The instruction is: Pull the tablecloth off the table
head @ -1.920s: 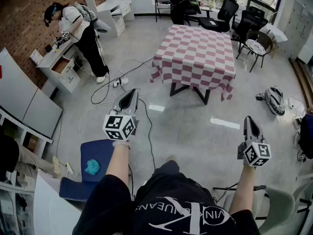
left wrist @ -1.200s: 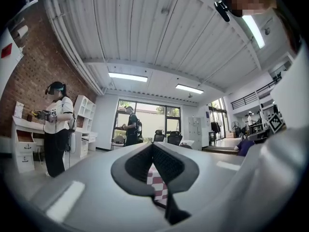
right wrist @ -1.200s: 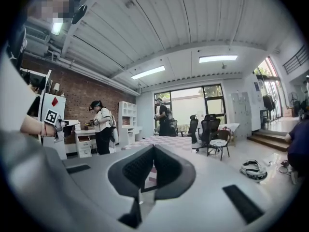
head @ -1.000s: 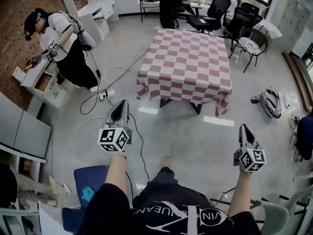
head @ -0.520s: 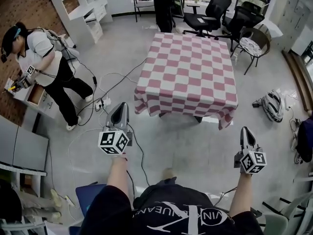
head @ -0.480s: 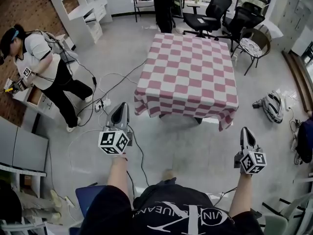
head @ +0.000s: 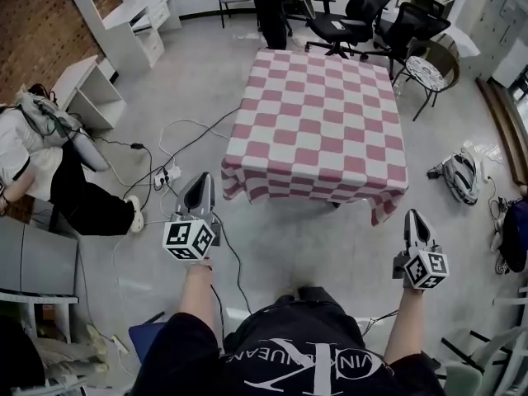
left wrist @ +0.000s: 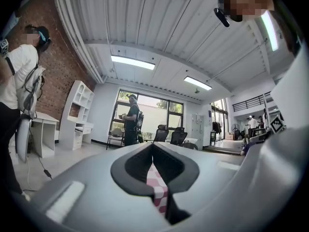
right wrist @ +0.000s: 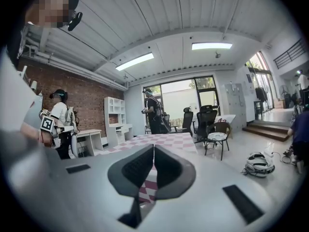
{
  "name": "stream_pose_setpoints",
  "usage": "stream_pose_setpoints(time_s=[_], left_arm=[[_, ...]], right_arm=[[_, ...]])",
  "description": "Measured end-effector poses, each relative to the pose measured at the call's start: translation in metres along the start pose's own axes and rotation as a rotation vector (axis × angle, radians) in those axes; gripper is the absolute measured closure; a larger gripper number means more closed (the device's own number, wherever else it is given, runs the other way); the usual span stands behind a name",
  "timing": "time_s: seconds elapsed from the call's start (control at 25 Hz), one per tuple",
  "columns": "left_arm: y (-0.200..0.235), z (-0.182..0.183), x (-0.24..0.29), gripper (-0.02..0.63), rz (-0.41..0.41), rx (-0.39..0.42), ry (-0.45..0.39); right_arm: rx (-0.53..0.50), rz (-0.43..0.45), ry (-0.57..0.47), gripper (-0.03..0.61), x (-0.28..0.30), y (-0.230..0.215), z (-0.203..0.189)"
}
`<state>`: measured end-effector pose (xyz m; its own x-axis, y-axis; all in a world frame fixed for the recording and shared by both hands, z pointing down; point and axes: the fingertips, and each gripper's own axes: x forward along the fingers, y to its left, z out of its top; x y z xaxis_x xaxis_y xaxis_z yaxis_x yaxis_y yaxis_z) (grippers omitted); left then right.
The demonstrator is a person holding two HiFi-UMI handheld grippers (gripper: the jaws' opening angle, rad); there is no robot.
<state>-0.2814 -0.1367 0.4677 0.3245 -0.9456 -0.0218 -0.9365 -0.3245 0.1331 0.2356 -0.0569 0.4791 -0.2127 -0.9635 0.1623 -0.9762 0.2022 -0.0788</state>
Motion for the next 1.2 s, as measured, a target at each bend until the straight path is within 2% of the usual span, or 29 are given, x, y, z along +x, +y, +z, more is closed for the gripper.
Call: stream_pose_setpoints(time_s=[0.2, 0.44, 0.84, 1.2], left_arm=[[0.018, -0.007, 0.023, 0.603, 0.014, -0.007, 0.019], [0.039, -0.016, 0.062, 0.603, 0.042, 0.004, 0.061], [0.053, -0.034, 0.175, 0.603, 0.078, -0.013, 0.098], [0.049, -0.052, 0.258, 0.603, 0.097, -0.030, 0.112]], right_arm=[[0.023, -0.023, -0.005, 0.566, 0.033, -0.014, -0.003], [0.024, 0.019, 0.044, 0.566, 0.092, -0.027, -0.014], [0.031, 0.098, 0.109, 0.566, 0.227, -0.064, -0.010], [0.029, 0.122, 0.146, 0.566, 0.298, -0.109, -0.009]])
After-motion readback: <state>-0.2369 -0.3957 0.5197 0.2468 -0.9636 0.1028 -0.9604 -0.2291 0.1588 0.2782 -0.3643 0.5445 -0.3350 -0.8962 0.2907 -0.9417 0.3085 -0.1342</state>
